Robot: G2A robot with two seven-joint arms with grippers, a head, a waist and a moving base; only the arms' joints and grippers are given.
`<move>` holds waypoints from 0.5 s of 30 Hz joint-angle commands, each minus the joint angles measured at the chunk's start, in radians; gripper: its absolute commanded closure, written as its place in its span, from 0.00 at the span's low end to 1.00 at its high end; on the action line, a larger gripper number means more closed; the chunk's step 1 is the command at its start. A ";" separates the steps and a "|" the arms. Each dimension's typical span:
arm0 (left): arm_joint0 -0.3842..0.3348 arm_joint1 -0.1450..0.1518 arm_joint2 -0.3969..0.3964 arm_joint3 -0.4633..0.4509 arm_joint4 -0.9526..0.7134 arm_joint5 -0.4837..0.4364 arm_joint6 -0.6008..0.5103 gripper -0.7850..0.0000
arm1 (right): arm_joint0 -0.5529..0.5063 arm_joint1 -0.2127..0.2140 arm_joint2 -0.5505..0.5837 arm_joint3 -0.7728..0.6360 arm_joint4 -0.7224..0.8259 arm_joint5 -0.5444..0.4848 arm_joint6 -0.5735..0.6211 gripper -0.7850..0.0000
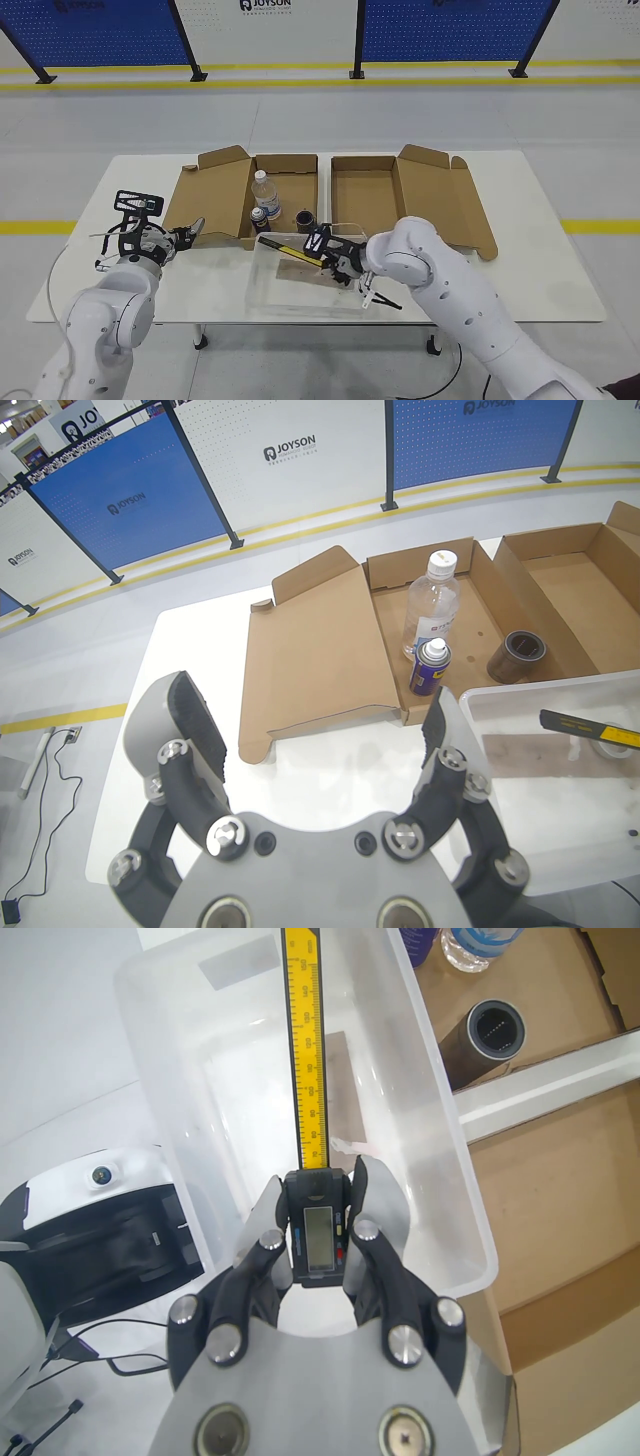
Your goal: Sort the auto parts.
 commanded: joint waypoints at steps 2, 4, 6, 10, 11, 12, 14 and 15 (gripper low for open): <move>0.000 0.000 0.000 0.000 0.000 0.000 0.000 0.00 | 0.012 0.000 0.001 -0.005 -0.005 0.002 -0.008 1.00; 0.000 0.000 0.000 0.000 0.000 0.000 0.000 0.00 | 0.023 -0.001 0.004 -0.006 -0.007 0.006 -0.013 1.00; 0.000 0.000 0.000 0.000 0.000 0.000 0.000 0.00 | 0.035 -0.001 0.009 -0.006 -0.012 0.013 -0.022 1.00; 0.000 0.000 0.000 0.000 0.000 0.000 0.000 0.00 | 0.057 -0.002 0.020 -0.006 -0.022 0.044 -0.034 1.00; 0.000 0.000 0.000 0.000 0.000 0.000 0.000 0.00 | 0.061 -0.002 0.025 -0.003 -0.028 0.055 -0.040 1.00; 0.000 0.000 0.000 0.000 0.000 0.000 0.000 0.00 | 0.064 -0.002 0.032 0.002 -0.030 0.067 -0.048 1.00; 0.000 0.000 0.000 0.000 0.000 0.000 0.000 0.00 | 0.065 0.000 0.051 0.014 -0.027 0.086 -0.076 1.00; 0.000 0.000 0.000 0.000 0.000 0.000 0.000 0.00 | 0.066 0.001 0.061 0.019 -0.030 0.098 -0.081 1.00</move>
